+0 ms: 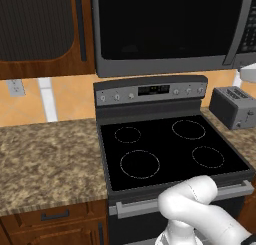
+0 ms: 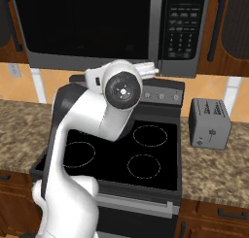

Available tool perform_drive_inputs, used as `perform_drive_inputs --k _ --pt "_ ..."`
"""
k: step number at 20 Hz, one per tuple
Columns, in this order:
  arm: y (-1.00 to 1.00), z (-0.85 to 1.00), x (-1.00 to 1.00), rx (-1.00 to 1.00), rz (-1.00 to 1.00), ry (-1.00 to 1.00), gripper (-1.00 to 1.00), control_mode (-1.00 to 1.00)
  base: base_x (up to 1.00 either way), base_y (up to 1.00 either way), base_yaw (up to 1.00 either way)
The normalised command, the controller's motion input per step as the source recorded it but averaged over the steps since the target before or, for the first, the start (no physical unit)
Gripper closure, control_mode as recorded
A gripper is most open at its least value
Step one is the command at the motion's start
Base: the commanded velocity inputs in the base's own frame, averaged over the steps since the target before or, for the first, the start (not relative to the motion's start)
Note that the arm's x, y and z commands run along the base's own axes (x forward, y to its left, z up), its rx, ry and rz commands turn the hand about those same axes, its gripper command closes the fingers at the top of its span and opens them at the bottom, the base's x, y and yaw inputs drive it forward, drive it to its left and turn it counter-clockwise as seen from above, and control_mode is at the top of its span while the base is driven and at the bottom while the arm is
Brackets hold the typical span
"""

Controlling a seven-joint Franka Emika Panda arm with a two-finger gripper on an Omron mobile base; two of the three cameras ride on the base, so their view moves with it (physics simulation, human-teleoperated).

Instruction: Pick the bell pepper from the sink and place it in the bowl. Then pick the bowl and place it in the microwave. Then close the microwave door and press the start button.

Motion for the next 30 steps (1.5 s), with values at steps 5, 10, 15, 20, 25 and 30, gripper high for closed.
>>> perform_drive_inputs --k 5,10,15,20,25,30 --pt "-0.55 0.00 0.03 0.06 -0.05 -0.01 -1.00 -1.00 0.00 0.00 0.00" --pt "-0.16 0.00 0.04 0.01 0.00 0.00 -1.00 -1.00 0.00 0.00 0.00" --pt "0.00 0.00 0.00 0.00 0.00 0.00 -1.00 -1.00 0.00 0.00 0.00" --pt "0.00 0.00 0.00 0.00 0.00 0.00 -1.00 -1.00 0.00 0.00 0.00" --pt "-0.01 -0.01 -0.14 0.00 -0.01 -0.01 -1.00 -1.00 0.00 0.00 0.00" --pt "-0.06 0.00 -0.12 -0.01 -0.01 -0.02 -1.00 -1.00 0.00 0.00 0.00"
